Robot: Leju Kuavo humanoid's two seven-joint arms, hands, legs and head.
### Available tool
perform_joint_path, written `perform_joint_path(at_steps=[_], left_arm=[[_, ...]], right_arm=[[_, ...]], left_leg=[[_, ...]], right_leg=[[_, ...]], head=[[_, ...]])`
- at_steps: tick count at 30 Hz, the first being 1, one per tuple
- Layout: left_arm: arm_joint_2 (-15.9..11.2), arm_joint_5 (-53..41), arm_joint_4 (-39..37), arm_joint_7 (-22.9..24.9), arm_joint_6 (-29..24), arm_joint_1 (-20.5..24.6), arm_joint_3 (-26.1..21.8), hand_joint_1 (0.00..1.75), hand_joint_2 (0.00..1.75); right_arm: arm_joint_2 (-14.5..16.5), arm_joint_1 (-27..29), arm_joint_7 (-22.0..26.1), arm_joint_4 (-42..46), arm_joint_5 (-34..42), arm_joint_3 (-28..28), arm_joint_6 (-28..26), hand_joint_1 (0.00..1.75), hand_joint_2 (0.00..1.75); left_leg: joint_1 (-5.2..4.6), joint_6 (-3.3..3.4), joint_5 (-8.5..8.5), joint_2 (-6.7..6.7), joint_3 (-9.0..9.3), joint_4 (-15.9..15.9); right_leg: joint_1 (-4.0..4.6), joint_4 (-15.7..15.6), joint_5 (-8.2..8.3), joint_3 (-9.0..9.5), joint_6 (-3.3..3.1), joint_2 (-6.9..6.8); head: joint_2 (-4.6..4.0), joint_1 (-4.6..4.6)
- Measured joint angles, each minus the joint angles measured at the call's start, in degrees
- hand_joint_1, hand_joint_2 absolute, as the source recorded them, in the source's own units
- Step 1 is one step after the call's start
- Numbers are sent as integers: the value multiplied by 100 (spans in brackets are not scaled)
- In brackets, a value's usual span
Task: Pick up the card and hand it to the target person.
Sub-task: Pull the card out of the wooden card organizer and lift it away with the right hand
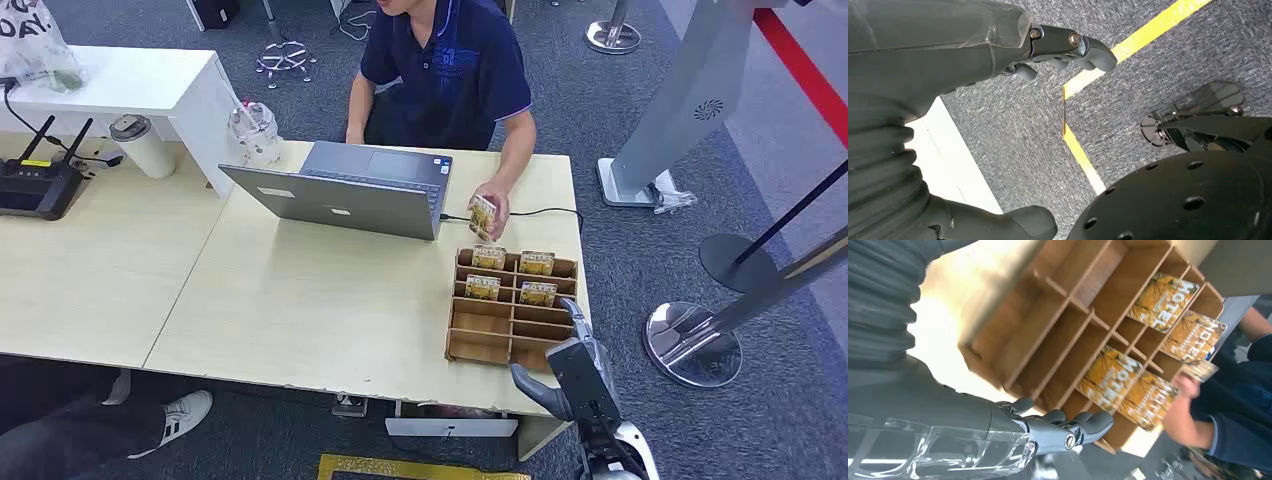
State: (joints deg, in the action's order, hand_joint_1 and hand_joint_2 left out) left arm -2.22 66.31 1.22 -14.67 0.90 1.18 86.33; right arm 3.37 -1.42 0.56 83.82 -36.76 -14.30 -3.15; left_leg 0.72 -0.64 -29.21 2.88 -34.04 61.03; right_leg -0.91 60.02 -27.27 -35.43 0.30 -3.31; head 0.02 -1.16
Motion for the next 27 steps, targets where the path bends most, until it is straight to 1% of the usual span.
perform_joint_path(at_steps=[2,8,9,12,13,17,21,24,27], left_arm=[[-3,-15,0,-17,14,3,0,0,175],[-10,-118,0,-143,1,22,1,0,175],[-10,-141,0,-203,-58,38,2,0,175],[-29,-204,0,-365,-228,157,2,0,175],[-39,-216,0,-370,-246,206,2,0,175],[-68,-229,0,-354,-297,330,3,0,175],[-82,-214,0,-339,-316,363,12,0,175],[-87,-192,0,-314,-311,374,25,0,175],[-92,-170,0,-292,-296,384,43,0,175]], right_arm=[[-42,-84,-23,-1,-361,-53,-44,0,175],[-367,-684,-230,-106,-2776,-523,-480,0,175],[-435,-809,-283,-152,-3151,-626,-584,5,175],[-588,-1204,-406,-269,-3838,-867,-772,136,175],[-612,-1312,-437,-297,-3914,-905,-756,175,175],[-657,-1641,-572,-500,-4072,-1010,-681,174,175],[-662,-1834,-689,-732,-4141,-1070,-680,173,175],[-662,-1914,-741,-862,-4161,-1111,-667,167,175],[-662,-1979,-789,-1006,-4177,-1153,-636,151,175]], left_leg=[[0,0,0,1,1,0],[0,1,3,1,4,1],[0,1,4,0,5,1],[0,2,6,-1,5,1],[0,3,6,-1,6,1],[1,3,7,0,8,1],[0,3,7,-2,6,1],[0,4,6,-1,6,1],[-1,4,6,-2,5,1]], right_leg=[[0,0,0,0,0,1],[0,0,2,3,0,1],[0,0,2,3,0,1],[0,0,3,4,0,0],[0,1,3,5,-1,0],[1,1,4,6,-2,0],[0,1,4,6,-2,-2],[0,1,3,6,-2,-2],[0,1,3,6,-1,-2]], head=[[0,0],[0,-1],[0,-1],[0,0],[0,0],[0,0],[0,-1],[0,-1],[0,0]])
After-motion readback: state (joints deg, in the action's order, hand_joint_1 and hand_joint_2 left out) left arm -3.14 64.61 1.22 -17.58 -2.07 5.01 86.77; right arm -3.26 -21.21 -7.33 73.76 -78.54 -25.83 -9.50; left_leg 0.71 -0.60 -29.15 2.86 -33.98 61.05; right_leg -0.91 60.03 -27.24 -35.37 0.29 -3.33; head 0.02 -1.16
